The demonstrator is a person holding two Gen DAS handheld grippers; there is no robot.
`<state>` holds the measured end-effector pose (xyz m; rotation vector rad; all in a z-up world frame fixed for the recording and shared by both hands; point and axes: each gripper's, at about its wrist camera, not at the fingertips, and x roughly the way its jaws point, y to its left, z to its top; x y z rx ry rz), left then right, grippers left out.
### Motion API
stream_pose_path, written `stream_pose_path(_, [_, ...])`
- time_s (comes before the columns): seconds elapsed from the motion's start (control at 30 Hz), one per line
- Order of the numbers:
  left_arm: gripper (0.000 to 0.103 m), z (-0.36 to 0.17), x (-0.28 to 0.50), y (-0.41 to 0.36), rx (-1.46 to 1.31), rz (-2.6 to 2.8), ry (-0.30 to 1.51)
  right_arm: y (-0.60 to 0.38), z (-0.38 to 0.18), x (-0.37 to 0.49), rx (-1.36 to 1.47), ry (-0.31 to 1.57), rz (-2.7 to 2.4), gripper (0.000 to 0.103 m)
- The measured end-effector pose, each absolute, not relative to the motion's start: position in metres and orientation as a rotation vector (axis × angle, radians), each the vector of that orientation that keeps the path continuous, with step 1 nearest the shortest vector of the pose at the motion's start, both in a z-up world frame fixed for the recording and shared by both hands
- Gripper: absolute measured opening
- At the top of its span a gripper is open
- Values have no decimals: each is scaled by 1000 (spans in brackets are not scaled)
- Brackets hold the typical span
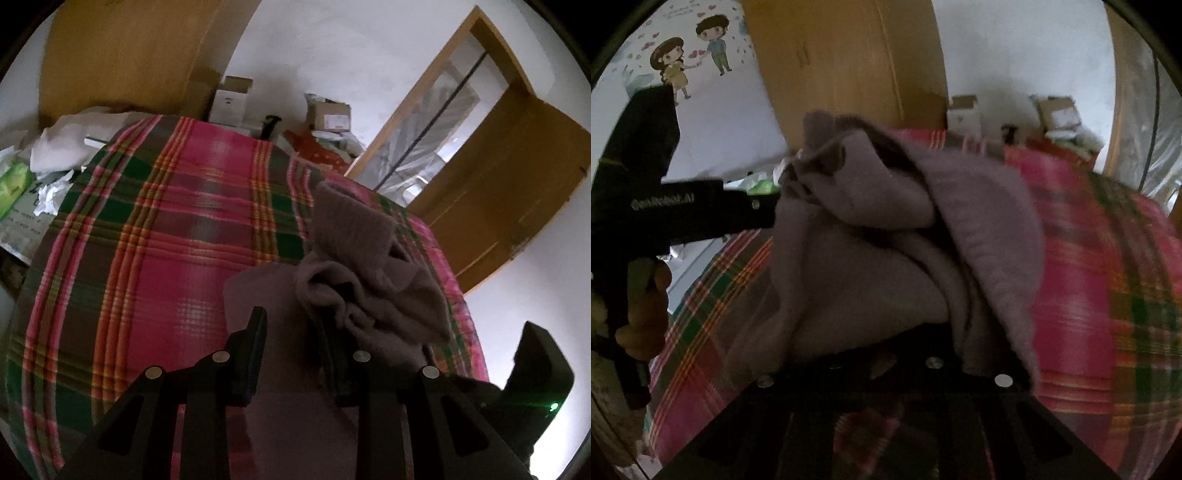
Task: Fold clothes
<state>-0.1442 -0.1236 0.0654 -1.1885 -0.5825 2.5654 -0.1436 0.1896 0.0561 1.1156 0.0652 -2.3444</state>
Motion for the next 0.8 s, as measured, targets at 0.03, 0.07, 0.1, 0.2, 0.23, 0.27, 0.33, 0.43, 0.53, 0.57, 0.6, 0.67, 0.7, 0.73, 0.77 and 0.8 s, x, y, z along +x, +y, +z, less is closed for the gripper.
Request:
stream_pose_path(0.03, [29,68,-142,-121,-1182,2561,-580,195,61,-140,1102,64,-2365,12])
stream_pose_path(0.07, [29,70,-138,-118,-1177,2556,-584,202,66,-136,1090,64,-2389,11])
stream_pose_path(0.1, [29,71,-135,-115,-1171,2547,-584,207,72,-131,1076,66,-2412,11])
stream_pose_path(0.2, [29,76,-127,-103,-1160,2521,-565,214,89,-117,1032,103,-2495,11])
stream_pose_path(0.23, [29,75,-125,-99,-1163,2513,-560,219,93,-112,1026,110,-2527,11])
stream_pose_path(0.27, [29,75,-123,-95,-1165,2504,-555,218,96,-108,1023,115,-2551,11])
stream_pose_path(0.33, [29,73,-120,-87,-1176,2486,-549,232,102,-100,1013,142,-2614,10])
stream_pose_path(0.43, [29,69,-118,-80,-1190,2464,-562,255,112,-97,994,180,-2712,10])
stream_pose_path(0.53, [29,68,-117,-76,-1192,2451,-580,274,120,-100,991,183,-2778,10])
stream_pose_path(0.57, [29,66,-117,-75,-1197,2454,-572,282,119,-100,997,177,-2802,10])
stream_pose_path(0.6, [29,64,-118,-75,-1204,2459,-560,288,117,-101,1001,178,-2829,10])
stream_pose_path(0.67, [29,60,-120,-73,-1216,2468,-535,296,109,-104,1040,199,-2865,11])
stream_pose_path(0.7, [29,58,-120,-72,-1222,2473,-523,298,102,-110,1072,187,-2869,11])
stream_pose_path(0.73, [29,56,-121,-72,-1228,2477,-511,302,97,-112,1099,169,-2870,11])
stream_pose_path(0.77, [29,54,-122,-71,-1234,2482,-499,305,91,-114,1131,158,-2868,12])
stream_pose_path(0.8, [29,52,-123,-70,-1240,2487,-486,309,87,-117,1159,140,-2866,13])
